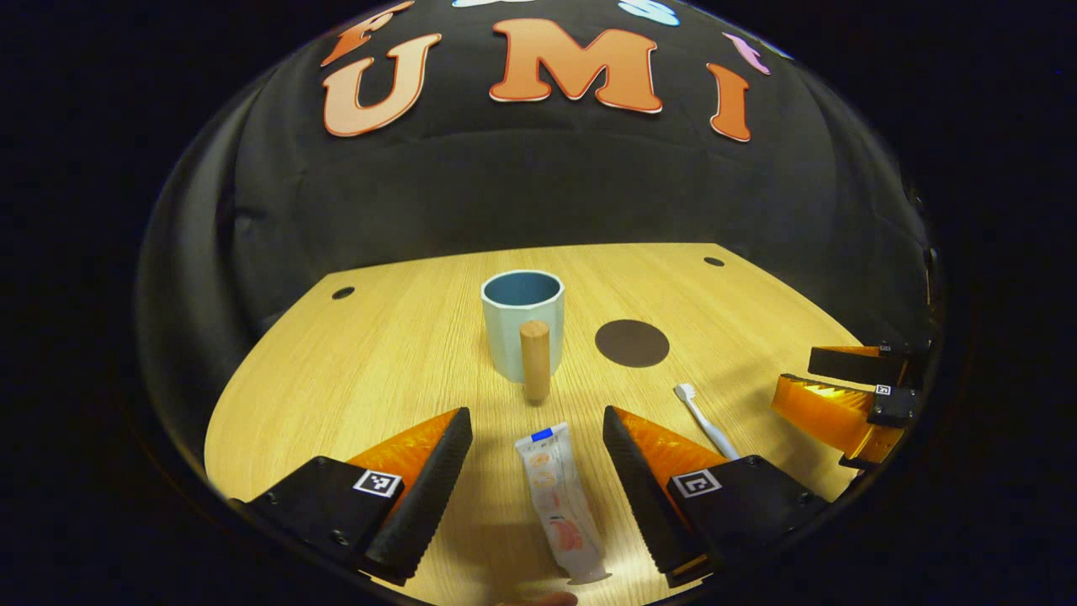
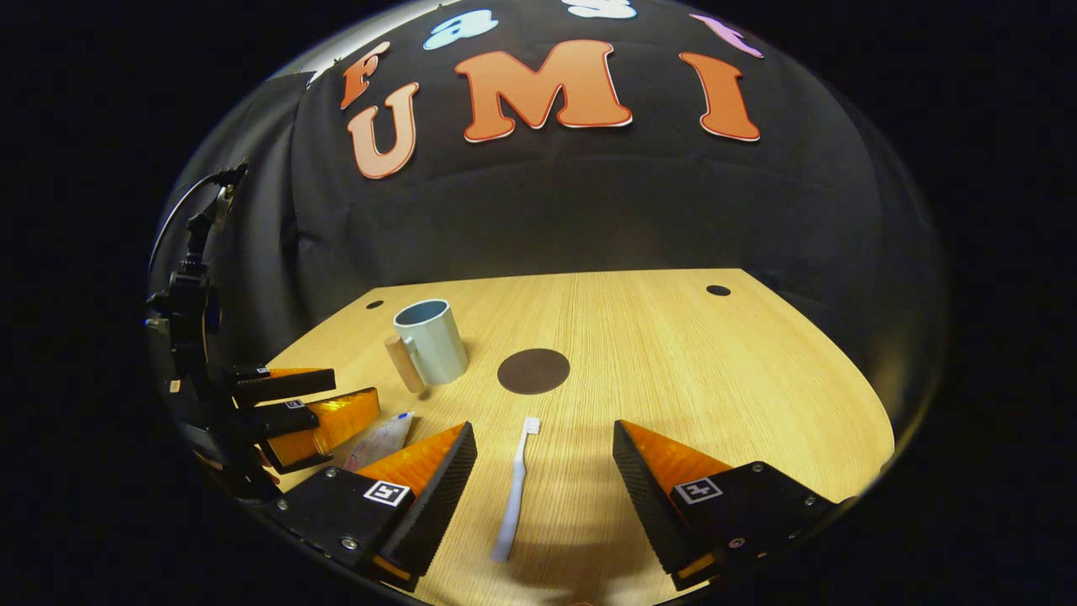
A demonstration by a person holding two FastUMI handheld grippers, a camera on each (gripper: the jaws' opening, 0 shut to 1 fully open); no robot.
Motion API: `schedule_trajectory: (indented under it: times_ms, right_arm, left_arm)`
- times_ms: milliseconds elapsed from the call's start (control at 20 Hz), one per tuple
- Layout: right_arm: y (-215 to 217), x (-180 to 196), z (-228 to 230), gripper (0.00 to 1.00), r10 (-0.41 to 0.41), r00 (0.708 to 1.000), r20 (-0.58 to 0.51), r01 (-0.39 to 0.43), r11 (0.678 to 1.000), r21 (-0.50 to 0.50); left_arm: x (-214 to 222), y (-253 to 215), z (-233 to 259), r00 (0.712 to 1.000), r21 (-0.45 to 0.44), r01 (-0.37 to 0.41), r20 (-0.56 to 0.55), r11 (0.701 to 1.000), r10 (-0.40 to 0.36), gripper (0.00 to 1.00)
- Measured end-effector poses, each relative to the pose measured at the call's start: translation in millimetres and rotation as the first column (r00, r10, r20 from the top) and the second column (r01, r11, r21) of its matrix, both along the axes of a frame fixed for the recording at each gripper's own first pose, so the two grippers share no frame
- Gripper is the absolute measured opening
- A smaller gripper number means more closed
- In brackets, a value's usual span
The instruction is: Put the toothbrush and toothpaste on the desktop into the cup, then pick up the cup and place it on the coaster on the desktop.
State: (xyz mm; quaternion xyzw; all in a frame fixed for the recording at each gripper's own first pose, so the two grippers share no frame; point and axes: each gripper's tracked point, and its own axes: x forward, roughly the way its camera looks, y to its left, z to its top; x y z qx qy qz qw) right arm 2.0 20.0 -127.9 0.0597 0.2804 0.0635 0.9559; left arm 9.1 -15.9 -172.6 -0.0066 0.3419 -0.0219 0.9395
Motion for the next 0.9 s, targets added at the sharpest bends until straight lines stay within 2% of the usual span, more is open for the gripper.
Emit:
schedule_trajectory:
  times_ms: [150,350,450,700,750,800,900]
  right_arm:
    - [8,-3,-14,0.97,0.034,0.994,-0.104,-0.031,0.999,0.034]
    - [10,0,-26,0.96,0.039,0.985,-0.167,-0.032,0.998,0.044]
    - [11,-1,-30,0.94,0.045,0.981,-0.188,-0.036,0.998,0.049]
    - [12,-3,-42,0.93,0.052,0.965,-0.257,-0.045,0.998,0.032]
    - [13,-6,-45,0.92,0.06,0.959,-0.276,-0.056,0.998,0.019]
    - [13,-5,-48,0.92,0.064,0.957,-0.282,-0.065,0.998,0.007]
    - [16,-9,-49,0.9,0.084,0.949,-0.304,-0.087,0.996,0.003]
  left_arm:
    - [-1,-8,-22,0.997,-0.021,0.011,-0.082,1.0,-0.013,1.0]
    - [-8,-8,-30,0.985,-0.009,-0.018,-0.173,1.0,0.016,1.0]
    - [-13,-10,-33,0.973,-0.016,-0.038,-0.229,0.999,0.034,1.0]
    - [-28,-13,-34,0.938,-0.066,-0.04,-0.346,0.997,0.015,1.0]
    - [-30,-12,-37,0.93,-0.05,-0.061,-0.365,0.997,0.039,1.0]
    - [-26,-11,-40,0.93,-0.046,-0.08,-0.364,0.996,0.057,0.82]
    - [-27,-14,-47,0.923,-0.042,-0.091,-0.378,0.995,0.068,0.6]
